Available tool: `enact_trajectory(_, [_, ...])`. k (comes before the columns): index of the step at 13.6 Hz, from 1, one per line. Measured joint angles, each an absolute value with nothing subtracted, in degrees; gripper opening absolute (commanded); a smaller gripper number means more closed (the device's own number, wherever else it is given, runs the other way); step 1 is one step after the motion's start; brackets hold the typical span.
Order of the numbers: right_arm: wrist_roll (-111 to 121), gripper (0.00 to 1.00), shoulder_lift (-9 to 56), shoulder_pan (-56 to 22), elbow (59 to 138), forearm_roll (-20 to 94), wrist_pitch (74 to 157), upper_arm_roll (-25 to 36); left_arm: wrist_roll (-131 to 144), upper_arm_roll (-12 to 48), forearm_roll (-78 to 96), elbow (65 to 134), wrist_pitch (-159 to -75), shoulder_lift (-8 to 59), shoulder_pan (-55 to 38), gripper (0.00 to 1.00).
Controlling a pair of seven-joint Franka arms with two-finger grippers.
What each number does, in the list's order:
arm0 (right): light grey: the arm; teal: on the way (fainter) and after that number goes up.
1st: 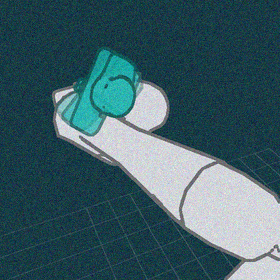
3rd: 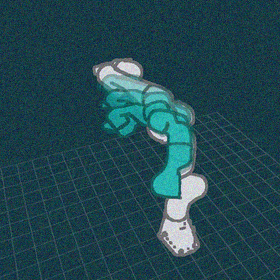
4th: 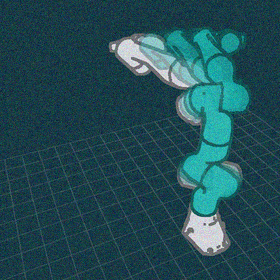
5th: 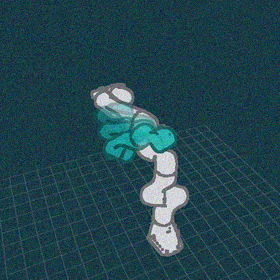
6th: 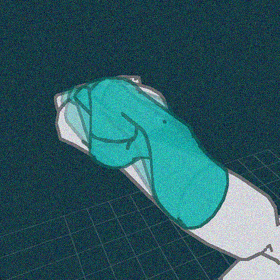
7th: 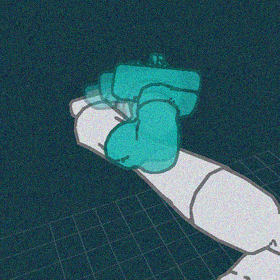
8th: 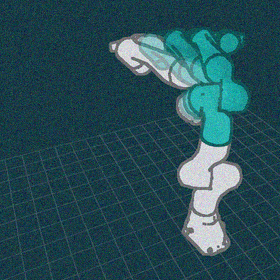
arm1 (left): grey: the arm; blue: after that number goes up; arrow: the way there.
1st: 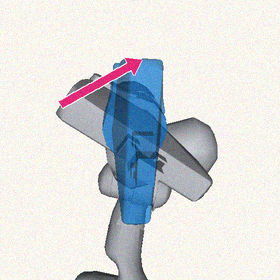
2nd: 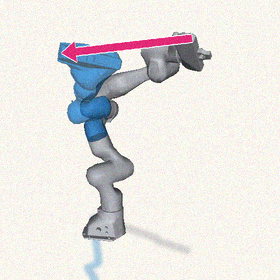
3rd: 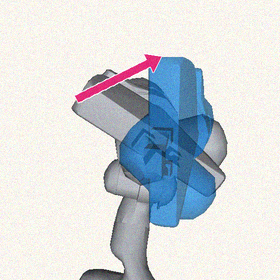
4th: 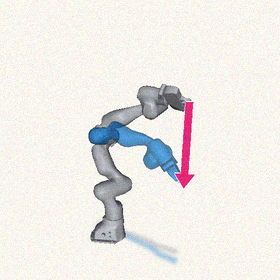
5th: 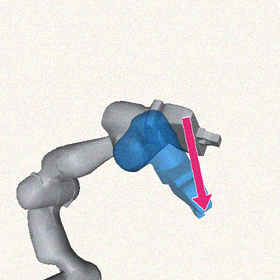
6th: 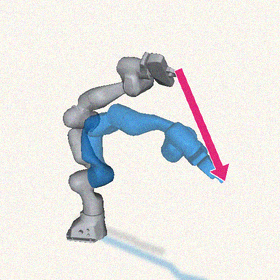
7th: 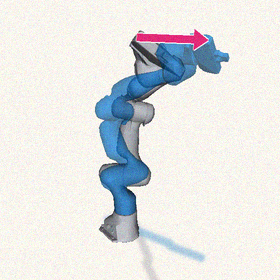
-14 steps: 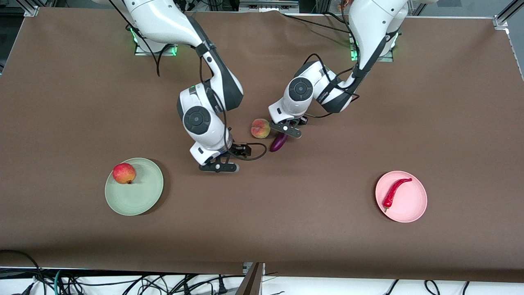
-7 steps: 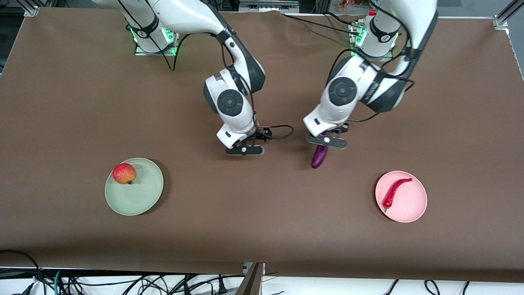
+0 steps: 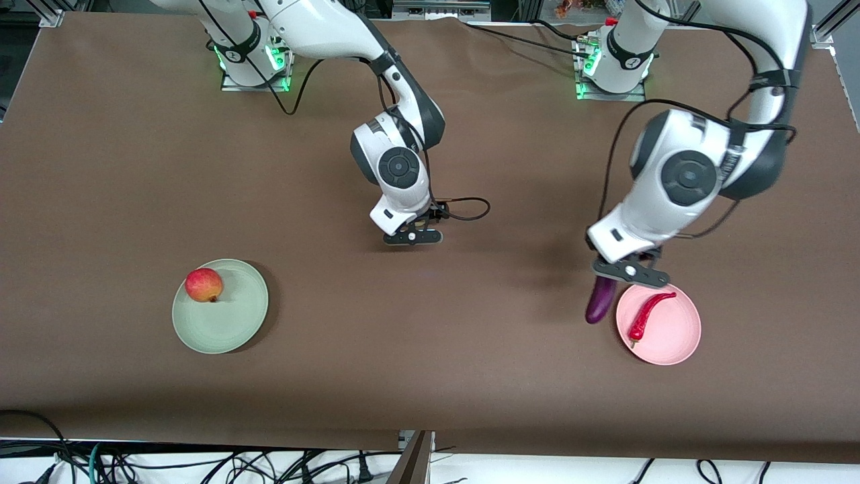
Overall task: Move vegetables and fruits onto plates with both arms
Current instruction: 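Move the eggplant with the left gripper while the right gripper moves the peach, then lower the eggplant with the left gripper while the right gripper lowers the peach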
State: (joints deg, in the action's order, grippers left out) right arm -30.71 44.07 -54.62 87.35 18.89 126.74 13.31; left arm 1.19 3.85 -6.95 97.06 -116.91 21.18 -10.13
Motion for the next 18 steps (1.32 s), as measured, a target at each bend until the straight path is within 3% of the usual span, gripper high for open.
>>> enact_trajectory(4, [-30.7, 0.99, 44.9, -56.1, 88.1, 18.8, 126.7, 13.3, -11.1, -2.2, -7.0, 88.5, -116.9, 28.2, -9.5, 0.0])
enact_trajectory(5, [-30.7, 0.85, 45.3, -56.5, 88.3, 18.8, 126.7, 13.3, -14.6, -4.2, -7.0, 86.3, -117.0, 30.9, -9.4, 0.0])
enact_trajectory(6, [-30.7, 0.61, 45.8, -56.7, 88.6, 18.8, 126.7, 13.3, -17.5, -5.8, -7.0, 84.1, -117.0, 33.5, -9.0, 0.01])
enact_trajectory(7, [-30.7, 0.17, 46.1, -56.9, 88.6, 18.7, 126.7, 13.4, -19.8, -6.8, -7.0, 82.5, -117.3, 35.8, -8.4, 0.01])
enact_trajectory(10, [-30.7, 0.08, 45.9, -57.0, 88.6, 18.5, 126.6, 13.6, -23.8, -7.3, -7.0, 80.8, -121.1, 41.0, -4.9, 0.01])
enact_trajectory(12, [-30.5, 0.08, 45.9, -57.0, 88.5, 18.3, 126.1, 15.3, -24.2, -7.3, -7.0, 80.6, -121.9, 42.9, -4.0, 0.03])
enact_trajectory(14, [-27.5, 0.08, 45.2, -56.9, 87.3, 17.5, 123.4, 20.4, -24.2, -7.0, -7.0, 80.8, -121.5, 44.1, -4.3, 0.2])
enact_trajectory(15, [-23.7, 0.08, 44.5, -56.8, 86.7, 17.5, 121.7, 24.2, -24.2, -7.0, -7.0, 81.0, -121.3, 44.8, -4.4, 0.39])
enact_trajectory(16, [-18.7, 0.08, 43.7, -56.4, 86.6, 17.4, 120.2, 28.2, -24.2, -7.0, -7.0, 81.2, -121.2, 45.6, -4.4, 0.52])
enact_trajectory(17, [-13.4, 0.08, 43.2, -55.4, 86.7, 17.4, 119.0, 31.4, -24.2, -7.0, -7.0, 81.2, -121.2, 46.2, -4.3, 0.96])
enact_trajectory(18, [-8.7, 0.08, 43.0, -53.4, 86.8, 17.4, 118.4, 33.2, -24.2, -7.0, -7.0, 81.2, -121.3, 46.5, -4.3, 1.0])
